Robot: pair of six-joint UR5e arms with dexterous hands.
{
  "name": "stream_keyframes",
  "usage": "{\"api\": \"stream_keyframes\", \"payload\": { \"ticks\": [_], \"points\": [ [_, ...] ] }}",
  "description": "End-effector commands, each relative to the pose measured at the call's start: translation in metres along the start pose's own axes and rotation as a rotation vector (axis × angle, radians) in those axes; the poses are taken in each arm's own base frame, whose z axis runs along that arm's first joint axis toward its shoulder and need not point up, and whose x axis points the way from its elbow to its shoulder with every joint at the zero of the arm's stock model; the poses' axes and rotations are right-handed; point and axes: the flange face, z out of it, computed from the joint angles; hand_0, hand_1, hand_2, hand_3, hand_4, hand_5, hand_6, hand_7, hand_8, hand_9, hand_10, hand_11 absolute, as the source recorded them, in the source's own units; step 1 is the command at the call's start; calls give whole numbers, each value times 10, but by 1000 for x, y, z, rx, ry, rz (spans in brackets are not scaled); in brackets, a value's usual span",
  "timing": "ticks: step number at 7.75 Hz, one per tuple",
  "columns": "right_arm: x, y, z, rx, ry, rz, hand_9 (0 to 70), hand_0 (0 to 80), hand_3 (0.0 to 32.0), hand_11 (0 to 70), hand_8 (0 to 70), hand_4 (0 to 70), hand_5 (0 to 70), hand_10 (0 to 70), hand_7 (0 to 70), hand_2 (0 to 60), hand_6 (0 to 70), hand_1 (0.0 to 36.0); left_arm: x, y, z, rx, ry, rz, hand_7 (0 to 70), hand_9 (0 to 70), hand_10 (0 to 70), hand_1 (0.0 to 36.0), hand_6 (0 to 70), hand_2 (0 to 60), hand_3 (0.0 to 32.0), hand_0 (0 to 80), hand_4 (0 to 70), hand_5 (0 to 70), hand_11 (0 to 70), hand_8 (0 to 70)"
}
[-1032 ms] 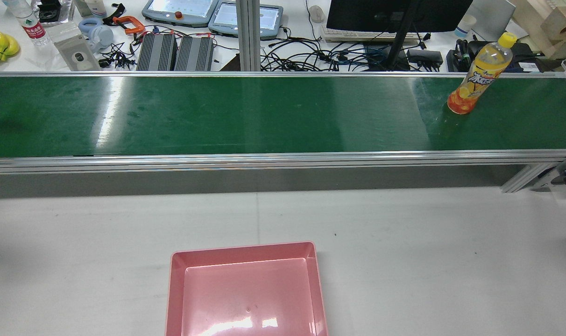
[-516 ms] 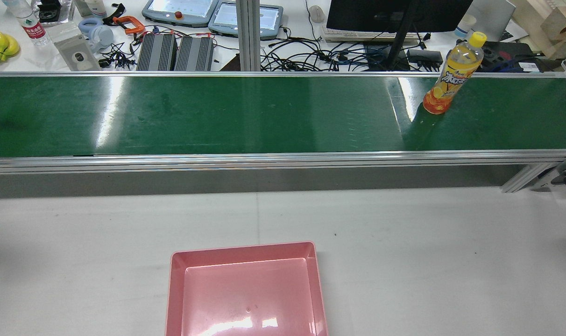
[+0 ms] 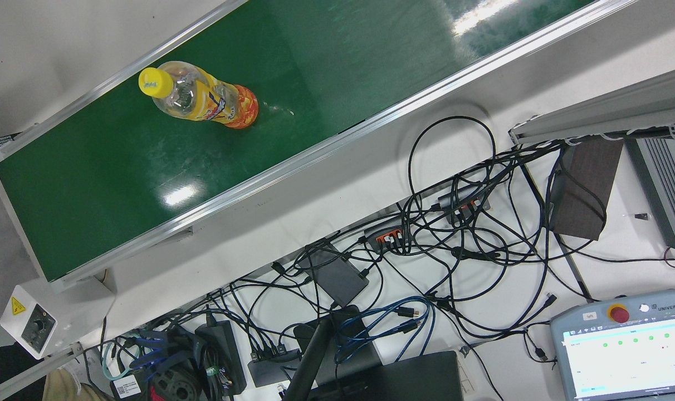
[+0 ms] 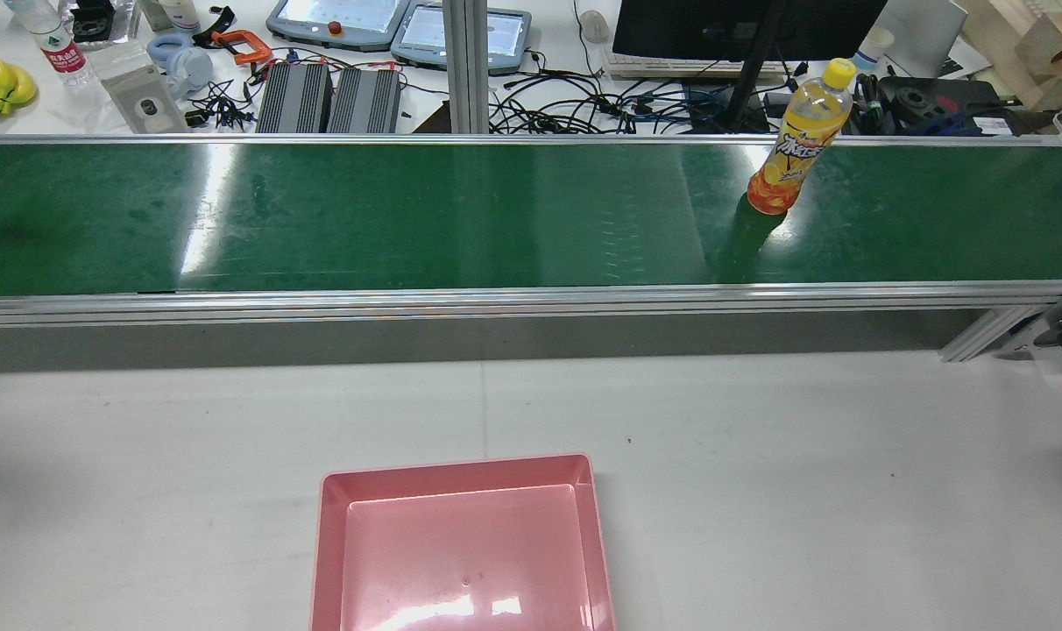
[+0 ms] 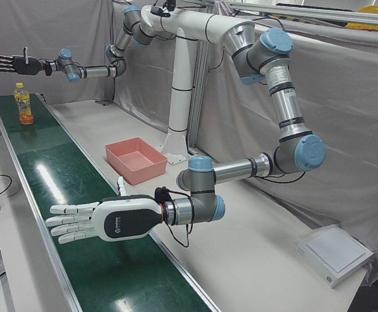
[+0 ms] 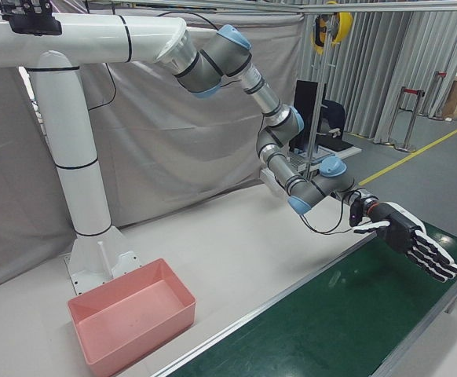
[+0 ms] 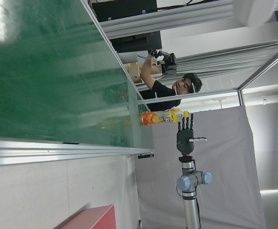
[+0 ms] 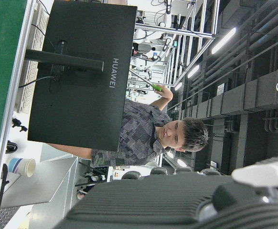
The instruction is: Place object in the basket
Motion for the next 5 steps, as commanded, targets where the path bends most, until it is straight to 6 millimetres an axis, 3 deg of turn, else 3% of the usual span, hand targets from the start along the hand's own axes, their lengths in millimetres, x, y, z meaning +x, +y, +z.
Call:
{"api": "stream_keyframes", "payload": {
  "ticks": [1,5],
  "points": [
    [0,0,0,0,0,1,0,0,0,0,0,0,0,0,0,0,0,0,1,-1,0,1,1,-1,0,0,0,125,0,0,0,643,0,106,0,0],
    [0,0,0,0,0,1,0,0,0,0,0,0,0,0,0,0,0,0,6,-2,-3,16,7,0,0,0,0,127,0,0,0,650,0,116,0,0]
  ]
}}
